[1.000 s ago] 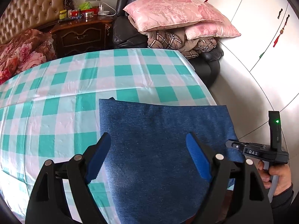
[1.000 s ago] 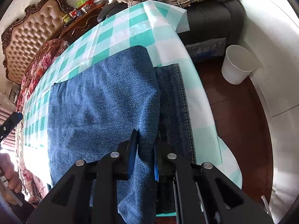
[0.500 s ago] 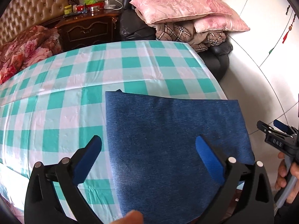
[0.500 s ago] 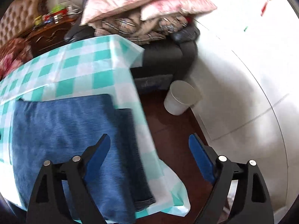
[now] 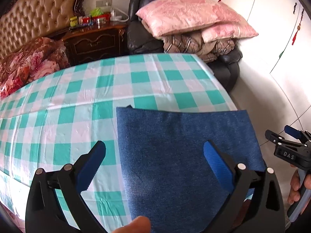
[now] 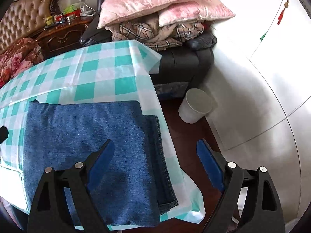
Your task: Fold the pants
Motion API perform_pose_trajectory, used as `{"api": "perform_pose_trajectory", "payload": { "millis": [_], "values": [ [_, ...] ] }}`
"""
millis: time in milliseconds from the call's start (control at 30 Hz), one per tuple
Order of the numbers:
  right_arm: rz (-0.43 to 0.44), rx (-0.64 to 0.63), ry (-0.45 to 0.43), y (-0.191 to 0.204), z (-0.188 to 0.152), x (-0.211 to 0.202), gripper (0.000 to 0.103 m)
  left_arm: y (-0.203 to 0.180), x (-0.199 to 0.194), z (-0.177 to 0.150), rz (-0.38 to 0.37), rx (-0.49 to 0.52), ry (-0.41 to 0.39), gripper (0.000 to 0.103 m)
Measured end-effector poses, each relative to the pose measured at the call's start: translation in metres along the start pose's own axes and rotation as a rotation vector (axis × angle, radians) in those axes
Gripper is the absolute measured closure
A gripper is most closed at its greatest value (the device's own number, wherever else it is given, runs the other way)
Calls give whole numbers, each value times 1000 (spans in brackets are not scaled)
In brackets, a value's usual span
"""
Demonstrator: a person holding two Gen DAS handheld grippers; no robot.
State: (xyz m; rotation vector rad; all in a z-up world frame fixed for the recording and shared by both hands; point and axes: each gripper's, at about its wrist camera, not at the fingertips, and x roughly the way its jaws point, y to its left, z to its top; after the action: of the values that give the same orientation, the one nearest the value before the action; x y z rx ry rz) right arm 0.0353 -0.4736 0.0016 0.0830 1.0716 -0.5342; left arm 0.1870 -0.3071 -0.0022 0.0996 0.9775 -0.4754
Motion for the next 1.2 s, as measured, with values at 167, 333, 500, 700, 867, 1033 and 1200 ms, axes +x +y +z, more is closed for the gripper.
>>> {"api": "perform_pose_trajectory", "payload": {
  "millis": [167, 333, 500, 700, 867, 1033, 1200],
  "values": [
    [4, 5, 14, 0, -2, 4, 20, -2, -2, -1, -1, 4, -4, 2],
    [4, 1, 20, 0, -5, 5, 20, -3, -4, -2, 4, 3, -12, 2],
    [-3, 0, 22, -1, -9, 5, 20, -3, -5, -4, 2, 3, -13, 2],
    [-6, -9, 19, 0, -15, 2, 20, -4, -7, -12, -7, -1, -8, 2],
    [-2, -16, 21, 1, -18, 3, 20, -6, -6, -15, -15, -1, -2, 2],
    [11, -11, 27, 1, -18, 13, 20, -6, -4, -18, -20, -2, 4, 2],
    [-2, -2, 54, 1, -18, 30, 20, -6, -3, -18, -19, -1, 5, 2]
  ]
}}
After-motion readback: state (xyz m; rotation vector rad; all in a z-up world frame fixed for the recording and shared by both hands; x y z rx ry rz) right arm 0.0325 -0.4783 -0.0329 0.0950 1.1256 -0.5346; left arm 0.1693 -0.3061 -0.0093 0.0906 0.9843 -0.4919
